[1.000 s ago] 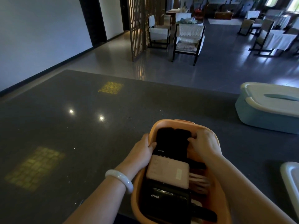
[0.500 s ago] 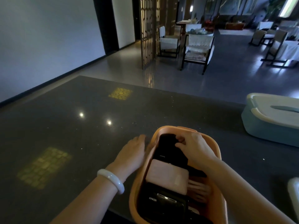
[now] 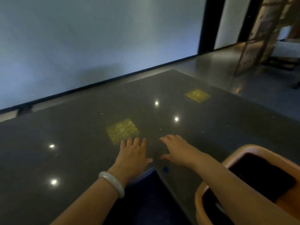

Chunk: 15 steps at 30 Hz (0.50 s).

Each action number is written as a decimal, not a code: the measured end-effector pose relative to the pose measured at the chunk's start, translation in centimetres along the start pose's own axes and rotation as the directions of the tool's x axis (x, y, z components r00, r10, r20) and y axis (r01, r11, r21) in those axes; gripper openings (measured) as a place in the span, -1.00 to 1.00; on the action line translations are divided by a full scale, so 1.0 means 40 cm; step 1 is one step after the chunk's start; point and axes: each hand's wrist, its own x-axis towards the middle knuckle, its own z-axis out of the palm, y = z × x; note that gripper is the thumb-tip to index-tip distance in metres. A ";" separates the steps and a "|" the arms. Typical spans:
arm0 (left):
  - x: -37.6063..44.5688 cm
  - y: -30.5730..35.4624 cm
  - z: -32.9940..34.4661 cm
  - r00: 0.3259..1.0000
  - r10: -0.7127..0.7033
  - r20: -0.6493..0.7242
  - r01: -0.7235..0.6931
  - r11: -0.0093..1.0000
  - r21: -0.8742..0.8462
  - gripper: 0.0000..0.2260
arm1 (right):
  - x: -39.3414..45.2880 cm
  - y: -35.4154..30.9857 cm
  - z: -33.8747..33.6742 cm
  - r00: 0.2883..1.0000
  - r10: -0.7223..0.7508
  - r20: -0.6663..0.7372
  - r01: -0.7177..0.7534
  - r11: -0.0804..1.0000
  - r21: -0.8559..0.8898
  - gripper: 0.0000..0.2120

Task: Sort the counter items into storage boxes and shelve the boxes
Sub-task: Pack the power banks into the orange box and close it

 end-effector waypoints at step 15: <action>-0.316 -0.659 0.151 0.892 -0.447 0.068 0.451 0.886 -0.107 -0.23 | 0.364 -0.648 0.124 0.929 -0.280 0.241 0.313 0.943 -0.113 -0.20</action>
